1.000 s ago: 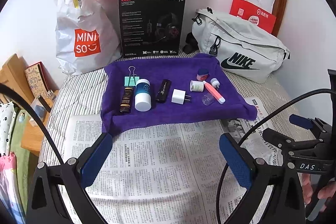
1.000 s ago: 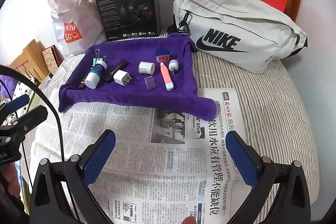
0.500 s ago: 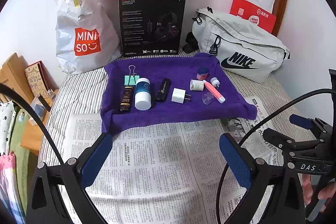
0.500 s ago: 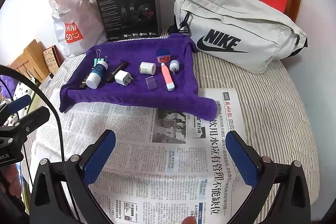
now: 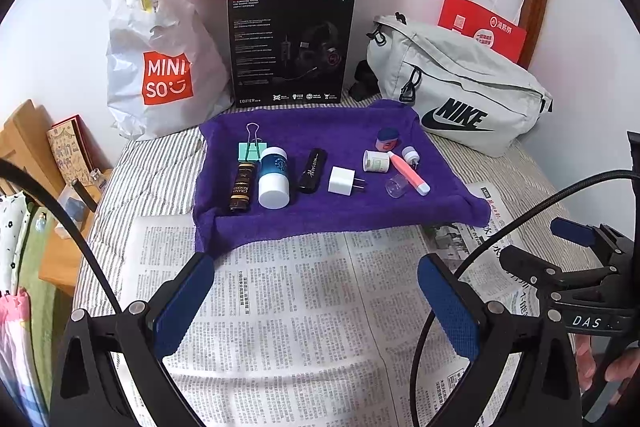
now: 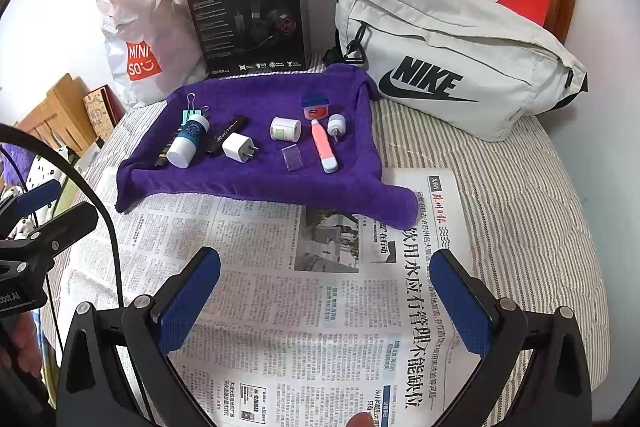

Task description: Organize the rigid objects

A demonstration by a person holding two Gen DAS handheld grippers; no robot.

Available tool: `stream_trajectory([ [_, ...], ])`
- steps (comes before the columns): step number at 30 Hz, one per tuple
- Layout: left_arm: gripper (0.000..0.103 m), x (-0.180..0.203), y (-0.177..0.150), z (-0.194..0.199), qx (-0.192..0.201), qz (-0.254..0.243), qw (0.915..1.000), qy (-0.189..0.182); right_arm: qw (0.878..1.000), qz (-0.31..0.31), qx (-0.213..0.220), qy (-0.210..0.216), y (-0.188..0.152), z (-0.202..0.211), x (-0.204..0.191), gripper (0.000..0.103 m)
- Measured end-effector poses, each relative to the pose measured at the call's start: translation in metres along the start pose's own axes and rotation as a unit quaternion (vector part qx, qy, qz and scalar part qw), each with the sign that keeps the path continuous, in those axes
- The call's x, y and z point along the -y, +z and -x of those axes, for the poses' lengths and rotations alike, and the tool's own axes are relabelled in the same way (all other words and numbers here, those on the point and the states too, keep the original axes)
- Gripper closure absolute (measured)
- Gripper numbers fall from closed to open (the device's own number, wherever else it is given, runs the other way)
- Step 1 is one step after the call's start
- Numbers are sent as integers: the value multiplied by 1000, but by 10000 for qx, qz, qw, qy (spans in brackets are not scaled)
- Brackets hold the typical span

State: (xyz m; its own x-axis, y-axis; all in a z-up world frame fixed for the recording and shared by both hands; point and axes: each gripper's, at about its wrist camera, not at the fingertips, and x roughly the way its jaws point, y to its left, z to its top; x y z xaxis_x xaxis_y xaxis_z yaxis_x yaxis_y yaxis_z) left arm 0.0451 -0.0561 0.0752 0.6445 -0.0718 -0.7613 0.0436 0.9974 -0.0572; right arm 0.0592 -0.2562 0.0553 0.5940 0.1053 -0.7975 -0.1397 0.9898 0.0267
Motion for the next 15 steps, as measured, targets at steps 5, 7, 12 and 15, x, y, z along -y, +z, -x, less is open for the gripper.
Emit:
stream_trajectory([
  [5,0,-2,0,0,-3,8,10000,-7,10000,8,0,4,0,0,-2,0],
  [7,0,-1,0,0,0,3,10000,-2,10000,18,8,-7,0,1,-3,0],
  [12,0,-1,0,0,-3,10,10000,4,10000,23,12,-5,-1,1,-3,0],
  [15,0,-1,0,0,-11,11,10000,3,10000,32,12,-11,-1,1,-3,0],
])
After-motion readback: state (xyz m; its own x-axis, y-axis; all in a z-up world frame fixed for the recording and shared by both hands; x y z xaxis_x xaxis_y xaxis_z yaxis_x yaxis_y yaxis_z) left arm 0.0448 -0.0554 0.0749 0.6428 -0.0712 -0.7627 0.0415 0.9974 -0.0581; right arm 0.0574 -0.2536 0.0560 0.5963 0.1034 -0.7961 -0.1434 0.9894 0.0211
